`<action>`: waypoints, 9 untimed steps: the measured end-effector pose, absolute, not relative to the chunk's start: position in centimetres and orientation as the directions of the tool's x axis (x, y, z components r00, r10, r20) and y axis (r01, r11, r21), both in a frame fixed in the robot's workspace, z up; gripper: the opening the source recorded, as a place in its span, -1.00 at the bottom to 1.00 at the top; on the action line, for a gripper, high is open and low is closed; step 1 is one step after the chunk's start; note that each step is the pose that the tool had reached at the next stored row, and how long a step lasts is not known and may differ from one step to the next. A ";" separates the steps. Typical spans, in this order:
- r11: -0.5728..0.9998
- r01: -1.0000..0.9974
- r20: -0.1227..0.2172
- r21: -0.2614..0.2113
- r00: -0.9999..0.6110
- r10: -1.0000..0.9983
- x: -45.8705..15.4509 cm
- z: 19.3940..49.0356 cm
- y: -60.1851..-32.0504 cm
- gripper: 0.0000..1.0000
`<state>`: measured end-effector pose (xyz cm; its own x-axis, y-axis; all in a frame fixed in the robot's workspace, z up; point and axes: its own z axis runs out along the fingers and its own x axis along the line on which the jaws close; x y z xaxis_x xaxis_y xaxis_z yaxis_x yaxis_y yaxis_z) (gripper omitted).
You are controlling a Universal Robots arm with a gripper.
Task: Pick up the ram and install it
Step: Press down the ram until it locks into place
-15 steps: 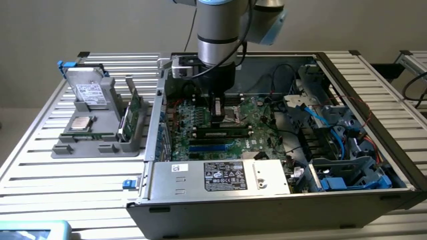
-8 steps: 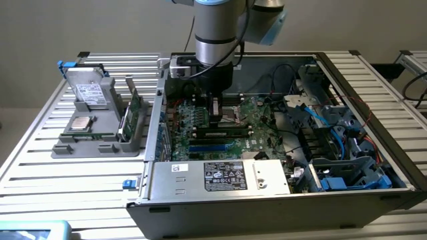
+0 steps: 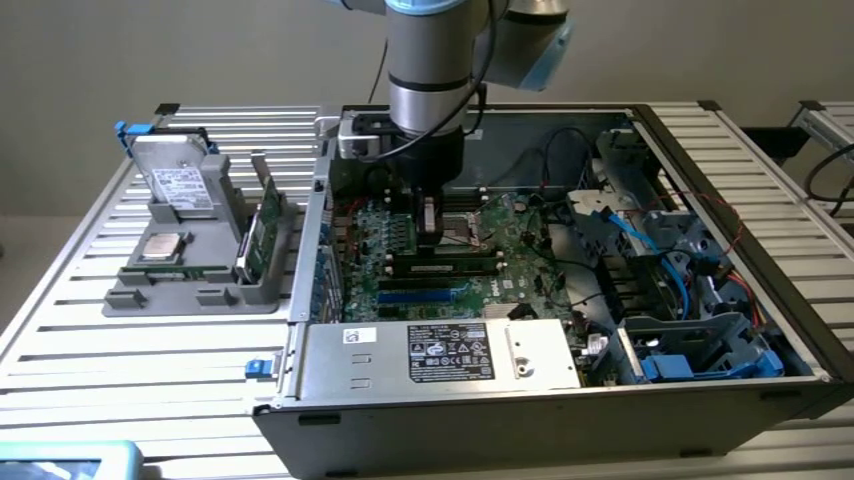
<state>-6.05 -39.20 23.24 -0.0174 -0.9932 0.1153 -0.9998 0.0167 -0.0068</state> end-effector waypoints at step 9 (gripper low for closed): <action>0.017 -1.000 0.109 -0.007 -0.017 -0.994 -6.2 22.7 -39.1 -0.79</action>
<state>-6.17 -39.13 22.75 -0.0174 -0.9939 0.1091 -0.9998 0.0168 -0.0067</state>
